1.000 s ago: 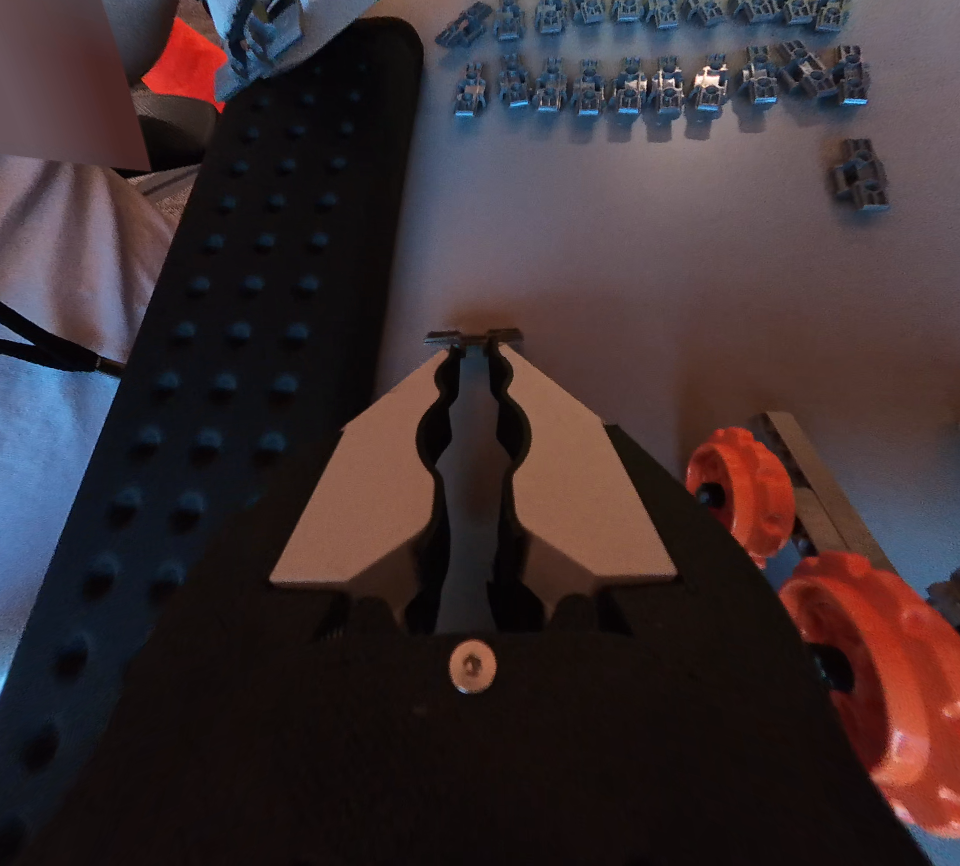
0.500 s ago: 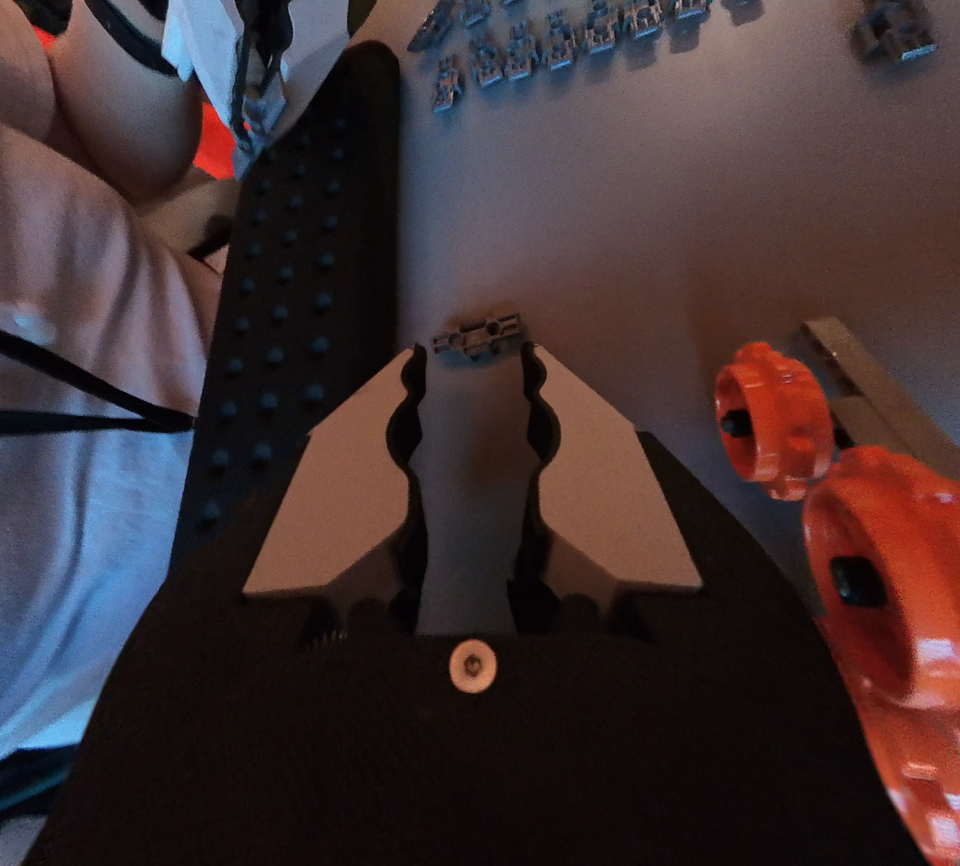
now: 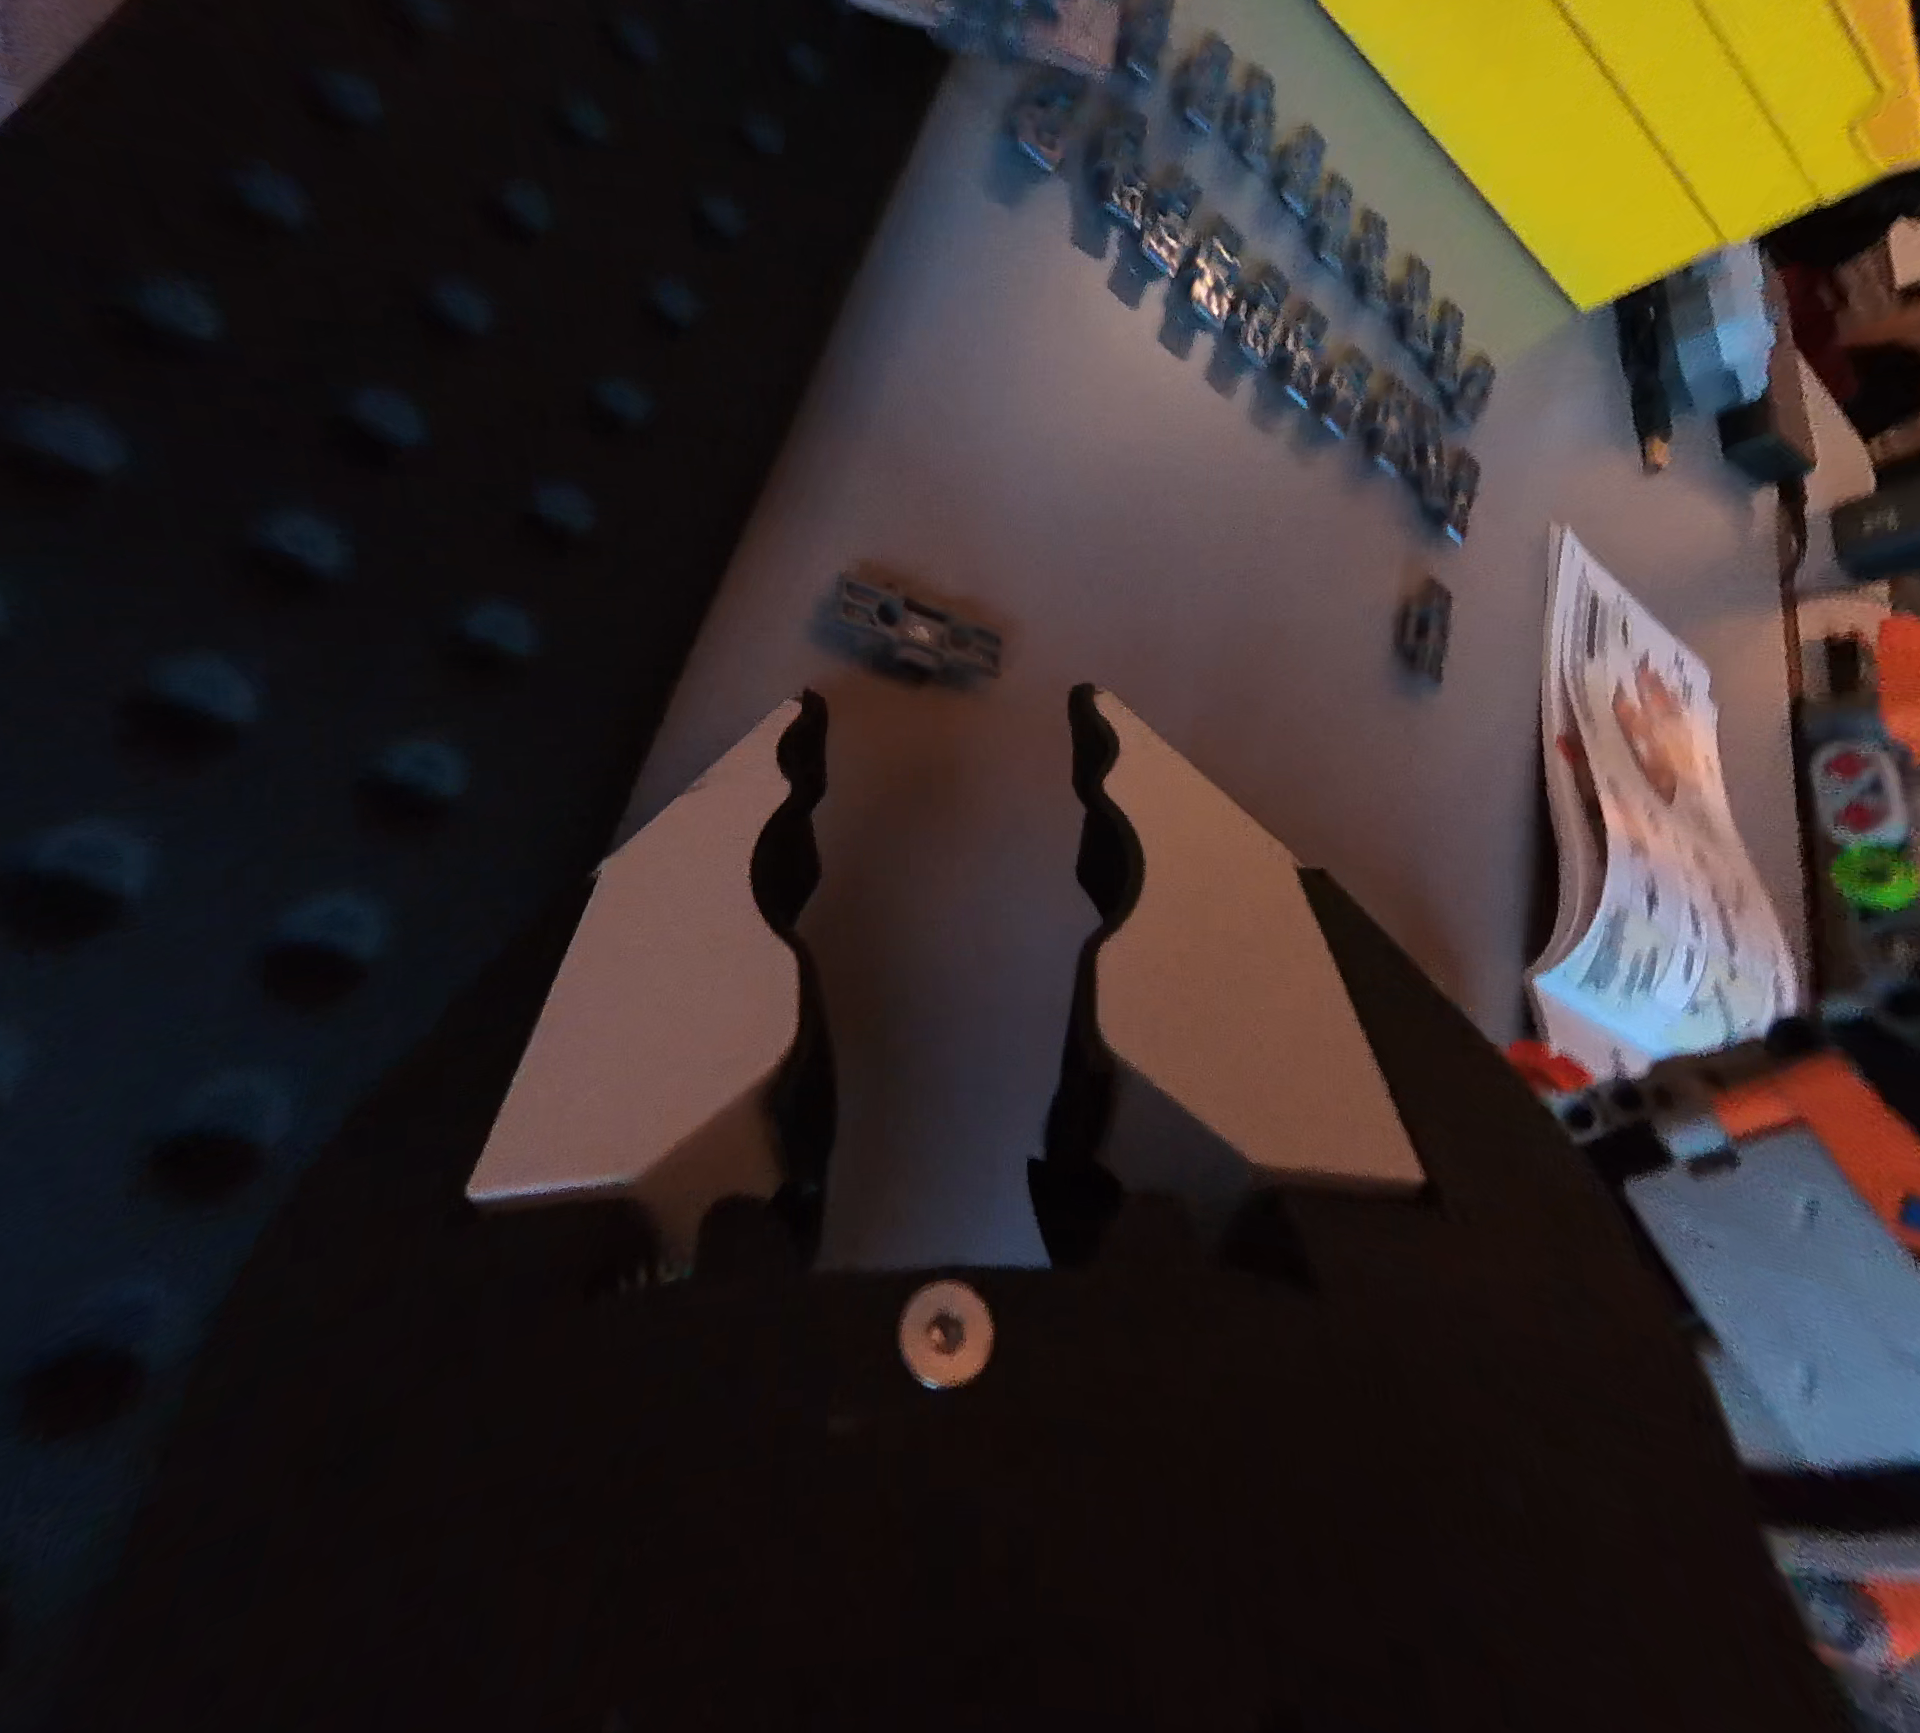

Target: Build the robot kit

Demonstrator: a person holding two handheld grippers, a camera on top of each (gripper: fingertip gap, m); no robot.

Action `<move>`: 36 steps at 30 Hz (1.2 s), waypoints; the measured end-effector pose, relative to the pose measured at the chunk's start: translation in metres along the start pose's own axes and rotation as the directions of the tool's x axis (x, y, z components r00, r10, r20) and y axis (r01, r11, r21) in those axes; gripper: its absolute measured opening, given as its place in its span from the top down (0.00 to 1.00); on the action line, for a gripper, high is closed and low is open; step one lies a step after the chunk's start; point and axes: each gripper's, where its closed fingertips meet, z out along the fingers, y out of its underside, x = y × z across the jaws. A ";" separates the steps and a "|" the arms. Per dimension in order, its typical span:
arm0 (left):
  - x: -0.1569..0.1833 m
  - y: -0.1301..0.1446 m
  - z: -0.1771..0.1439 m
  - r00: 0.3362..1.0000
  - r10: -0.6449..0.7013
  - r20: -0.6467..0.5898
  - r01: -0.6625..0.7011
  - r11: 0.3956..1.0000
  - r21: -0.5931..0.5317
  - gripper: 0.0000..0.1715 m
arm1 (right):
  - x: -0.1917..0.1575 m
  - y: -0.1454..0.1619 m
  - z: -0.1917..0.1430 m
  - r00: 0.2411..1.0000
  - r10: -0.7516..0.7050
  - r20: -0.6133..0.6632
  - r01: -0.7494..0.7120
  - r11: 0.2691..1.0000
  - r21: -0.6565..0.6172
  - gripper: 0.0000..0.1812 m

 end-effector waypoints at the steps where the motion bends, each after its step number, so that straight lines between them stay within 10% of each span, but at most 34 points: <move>1: 0.000 0.000 0.001 1.000 -0.001 0.000 0.001 1.000 0.002 0.97 | -0.001 -0.003 0.002 0.999 -0.038 0.008 0.037 0.999 0.009 0.75; 12: 0.002 0.002 0.005 1.000 -0.001 0.017 0.001 1.000 -0.005 0.98 | -0.007 -0.012 0.022 0.986 -0.167 0.017 0.165 0.983 0.083 0.95; 17: 0.003 0.000 0.005 1.000 0.003 0.017 -0.003 1.000 -0.004 0.97 | 0.007 -0.014 0.020 0.952 0.298 0.067 -0.303 0.949 0.090 0.97; 20: 0.005 0.001 0.009 1.000 0.007 0.006 -0.007 1.000 -0.017 0.97 | 0.012 -0.023 0.010 0.594 0.757 0.272 -0.797 0.599 0.071 0.97; 23: 0.006 0.002 0.014 1.000 0.009 -0.012 -0.010 0.999 -0.037 0.97 | 0.006 -0.012 0.005 0.171 0.926 0.337 -0.974 0.211 -0.086 0.98; 27: 0.009 0.004 0.019 0.999 0.013 -0.037 -0.016 0.998 -0.062 0.98 | -0.002 -0.003 0.002 -0.042 0.951 0.307 -0.987 0.009 -0.160 1.00; 31: 0.013 0.008 0.020 0.998 0.025 -0.056 -0.029 0.997 -0.077 0.98 | -0.007 -0.009 -0.006 0.026 0.949 0.315 -0.988 0.071 -0.134 1.00; 36: 0.015 0.010 0.016 0.997 0.024 -0.073 -0.029 0.997 -0.069 0.97 | -0.013 0.006 -0.032 0.617 0.759 0.208 -0.767 0.639 -0.057 0.94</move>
